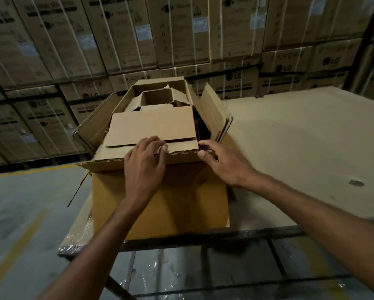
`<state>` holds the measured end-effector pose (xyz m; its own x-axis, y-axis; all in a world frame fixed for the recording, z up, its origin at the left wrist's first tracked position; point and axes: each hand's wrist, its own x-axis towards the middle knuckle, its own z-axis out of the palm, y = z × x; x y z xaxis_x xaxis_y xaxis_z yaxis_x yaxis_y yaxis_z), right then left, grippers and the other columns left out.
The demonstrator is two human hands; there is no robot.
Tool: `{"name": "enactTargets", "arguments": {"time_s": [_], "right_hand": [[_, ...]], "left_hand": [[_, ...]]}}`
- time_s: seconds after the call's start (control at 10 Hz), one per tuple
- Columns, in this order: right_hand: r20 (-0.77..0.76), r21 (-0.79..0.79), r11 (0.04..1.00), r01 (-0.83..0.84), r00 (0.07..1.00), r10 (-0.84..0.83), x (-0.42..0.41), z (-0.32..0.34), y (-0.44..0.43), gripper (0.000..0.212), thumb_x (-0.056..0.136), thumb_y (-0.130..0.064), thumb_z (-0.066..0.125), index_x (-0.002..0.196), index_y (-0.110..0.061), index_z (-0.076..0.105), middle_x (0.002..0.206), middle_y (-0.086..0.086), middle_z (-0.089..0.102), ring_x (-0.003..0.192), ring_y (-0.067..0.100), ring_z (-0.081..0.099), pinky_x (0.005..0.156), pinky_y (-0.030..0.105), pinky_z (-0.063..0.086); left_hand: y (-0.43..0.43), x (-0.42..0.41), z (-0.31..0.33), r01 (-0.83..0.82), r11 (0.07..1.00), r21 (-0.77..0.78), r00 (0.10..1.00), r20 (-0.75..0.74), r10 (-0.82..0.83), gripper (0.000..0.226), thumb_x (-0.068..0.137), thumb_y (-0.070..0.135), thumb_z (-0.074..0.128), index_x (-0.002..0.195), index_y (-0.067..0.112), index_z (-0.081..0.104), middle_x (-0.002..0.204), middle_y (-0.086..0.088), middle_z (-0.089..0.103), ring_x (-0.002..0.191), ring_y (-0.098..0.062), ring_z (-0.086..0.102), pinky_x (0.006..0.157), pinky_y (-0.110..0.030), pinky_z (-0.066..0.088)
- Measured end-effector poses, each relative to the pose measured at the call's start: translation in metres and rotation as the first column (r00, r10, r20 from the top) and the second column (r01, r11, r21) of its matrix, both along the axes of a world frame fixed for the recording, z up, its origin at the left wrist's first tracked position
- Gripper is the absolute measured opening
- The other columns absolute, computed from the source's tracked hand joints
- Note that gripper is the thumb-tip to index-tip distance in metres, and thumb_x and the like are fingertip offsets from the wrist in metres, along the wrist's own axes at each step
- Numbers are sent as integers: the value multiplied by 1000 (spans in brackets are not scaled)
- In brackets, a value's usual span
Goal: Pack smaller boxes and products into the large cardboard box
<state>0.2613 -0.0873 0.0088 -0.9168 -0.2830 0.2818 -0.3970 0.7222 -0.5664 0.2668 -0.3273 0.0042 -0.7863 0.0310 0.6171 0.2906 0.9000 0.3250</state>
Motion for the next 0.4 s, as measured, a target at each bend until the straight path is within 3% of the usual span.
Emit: {"name": "enactTargets", "arguments": {"time_s": [0.1, 0.2, 0.4], "right_hand": [[-34, -11, 1000, 24, 999, -24, 7, 9, 10, 54, 105, -60, 39, 150, -31, 46, 145, -1, 58, 124, 18, 60, 93, 37, 54], [-122, -93, 993, 78, 989, -89, 8, 25, 26, 41, 106, -47, 50, 139, -25, 60, 130, -3, 67, 112, 11, 62, 93, 34, 55], [-259, -251, 940, 229, 920, -293, -10, 62, 66, 24, 106, -36, 55, 114, -21, 71, 103, -7, 69, 96, 11, 62, 78, 28, 48]], "left_hand": [[8, 1, 13, 10, 998, 55, 1000, -27, -9, 31, 103, 43, 55, 127, 25, 65, 134, 4, 64, 123, -14, 58, 101, -47, 51], [30, 8, 26, 61, 995, 79, 995, -80, -54, 28, 99, 41, 58, 121, 25, 66, 121, 5, 69, 112, -13, 62, 93, -46, 54], [75, -9, 73, 53, 996, 66, 986, -164, -41, 29, 100, 41, 56, 121, 25, 65, 118, 4, 71, 111, -14, 64, 98, -45, 51]]}}
